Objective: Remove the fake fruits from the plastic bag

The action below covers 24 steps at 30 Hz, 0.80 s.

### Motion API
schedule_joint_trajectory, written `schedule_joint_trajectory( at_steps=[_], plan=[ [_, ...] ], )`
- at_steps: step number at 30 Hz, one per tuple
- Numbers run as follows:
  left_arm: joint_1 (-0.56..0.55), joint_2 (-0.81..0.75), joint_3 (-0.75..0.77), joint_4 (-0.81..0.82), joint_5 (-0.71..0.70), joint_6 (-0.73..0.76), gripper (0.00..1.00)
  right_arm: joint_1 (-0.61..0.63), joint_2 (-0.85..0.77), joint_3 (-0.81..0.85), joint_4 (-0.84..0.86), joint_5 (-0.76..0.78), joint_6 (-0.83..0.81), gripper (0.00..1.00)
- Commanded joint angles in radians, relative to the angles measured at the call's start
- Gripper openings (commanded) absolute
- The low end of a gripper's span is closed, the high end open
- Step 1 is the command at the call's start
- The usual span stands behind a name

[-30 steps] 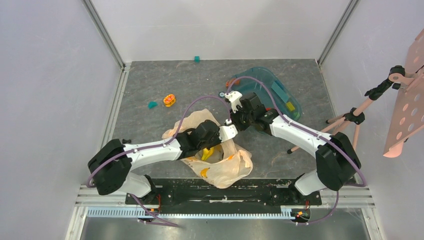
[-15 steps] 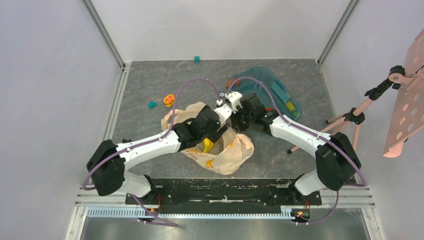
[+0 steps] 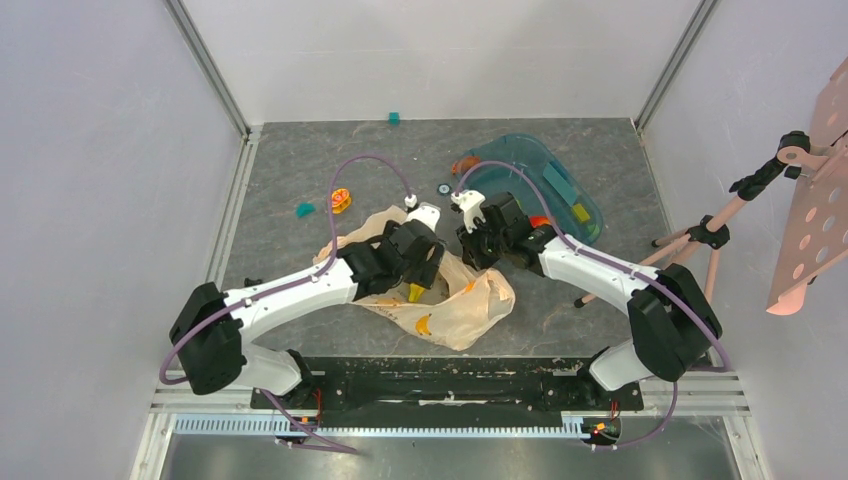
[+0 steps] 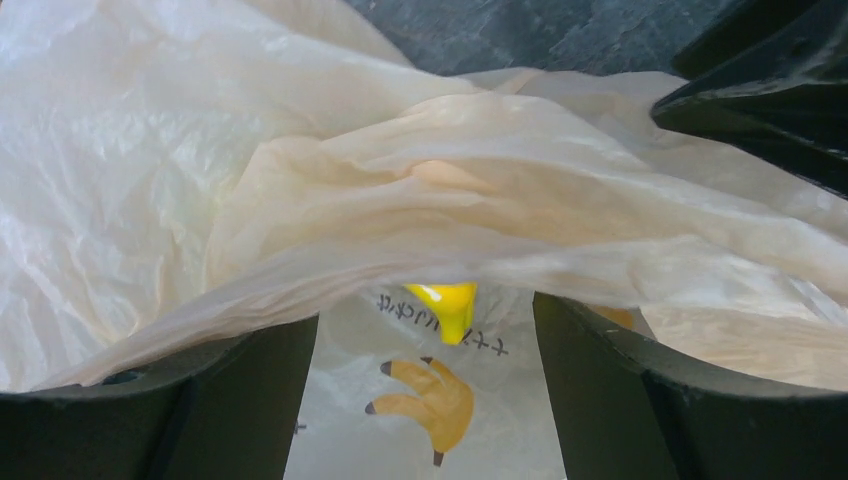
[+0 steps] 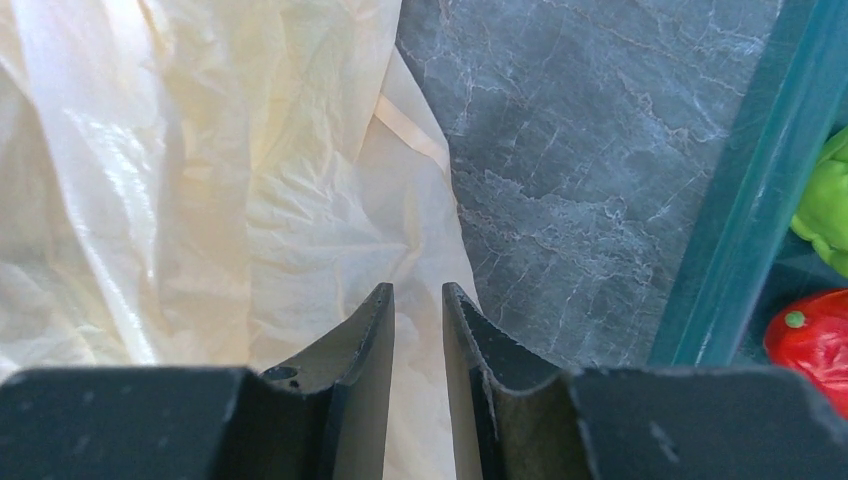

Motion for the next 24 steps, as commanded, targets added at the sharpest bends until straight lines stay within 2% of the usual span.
schedule_joint_trajectory(
  at_steps=[1, 5, 8, 14, 20, 24],
  plan=[
    [0.010, -0.046, -0.019, -0.047, -0.076, -0.206, 0.84, 0.002, -0.015, -0.016, 0.058, -0.041, 0.016, 0.27],
    [0.009, -0.026, -0.048, -0.037, -0.095, -0.317, 0.85, 0.004, 0.003, -0.014, 0.083, -0.081, 0.048, 0.26],
    [0.016, -0.016, -0.095, 0.033, -0.107, -0.396, 0.88, 0.012, 0.015, -0.010, 0.089, -0.087, 0.053, 0.26],
    [0.032, 0.033, -0.131, 0.130, -0.115, -0.526, 0.87, 0.025, 0.016, -0.016, 0.090, -0.085, 0.053, 0.26],
    [0.034, 0.113, -0.124, 0.178, -0.145, -0.561, 0.77, 0.028, 0.018, -0.024, 0.090, -0.081, 0.053, 0.25],
    [0.034, 0.163, -0.118, 0.194, -0.161, -0.552, 0.62, 0.028, 0.015, -0.026, 0.088, -0.078, 0.051, 0.25]
  ],
)
